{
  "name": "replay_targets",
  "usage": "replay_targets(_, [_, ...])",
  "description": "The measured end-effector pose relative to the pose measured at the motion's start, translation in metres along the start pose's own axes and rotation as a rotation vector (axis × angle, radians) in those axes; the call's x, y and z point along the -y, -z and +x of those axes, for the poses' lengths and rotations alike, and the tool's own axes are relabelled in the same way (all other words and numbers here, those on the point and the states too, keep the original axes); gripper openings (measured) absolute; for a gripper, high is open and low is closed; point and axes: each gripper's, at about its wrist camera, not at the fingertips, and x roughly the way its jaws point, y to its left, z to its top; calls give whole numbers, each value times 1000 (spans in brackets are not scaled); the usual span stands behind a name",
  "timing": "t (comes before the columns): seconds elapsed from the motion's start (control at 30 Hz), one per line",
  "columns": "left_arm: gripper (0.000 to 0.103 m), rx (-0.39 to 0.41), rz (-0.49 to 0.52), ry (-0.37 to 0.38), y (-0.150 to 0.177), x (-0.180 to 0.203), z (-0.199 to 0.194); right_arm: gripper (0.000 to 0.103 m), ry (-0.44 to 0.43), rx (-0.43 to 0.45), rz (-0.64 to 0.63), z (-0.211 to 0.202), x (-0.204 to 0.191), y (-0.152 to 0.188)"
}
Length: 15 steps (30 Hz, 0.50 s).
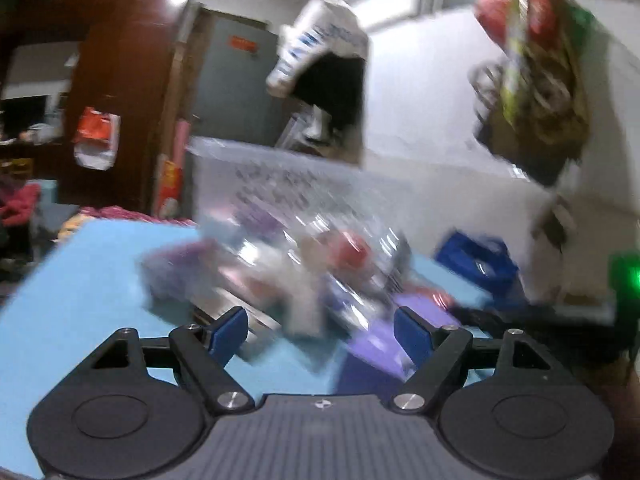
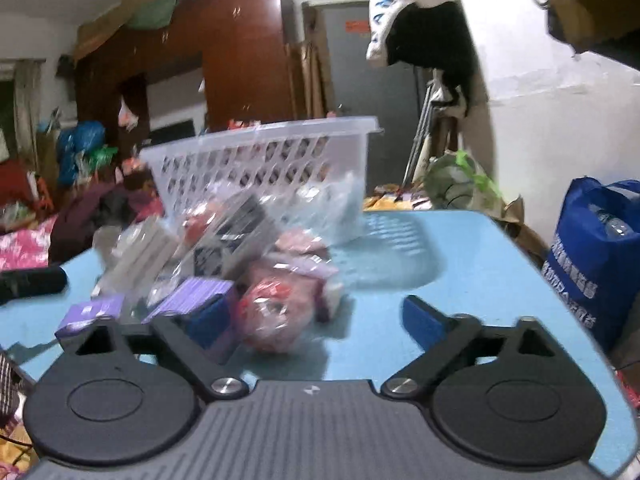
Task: Organize objects
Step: 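Carry both items over the white basket and open both grippers, then grasp the purple cube box with the left gripper while the right grasps the red wrapped ball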
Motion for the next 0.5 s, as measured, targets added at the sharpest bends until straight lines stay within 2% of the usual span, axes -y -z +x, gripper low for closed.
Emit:
replay_targets(0.03, [84,-11,3,-6,2,3,6,76,-11,-12,8,3,-1,-3])
replay_targets(0.1, [83,11,0,1,5,3,6,70,-4,-23,1,7,-6,-4])
replay_targets(0.2, [83,40,40,-37,8,10,6,69,47,-23,-10,6,-19,7])
replay_targets(0.27, [83,47,54,-34,10,16,5,61,39,-26,-11,9,-20,13])
replay_targets(0.37, [83,49,72,-19,6,25,5,47,77,-3,-46,7,-29,18])
replay_targets(0.5, [83,74,110,-55,7,32,5,46,86,0,-38,6,-27,18])
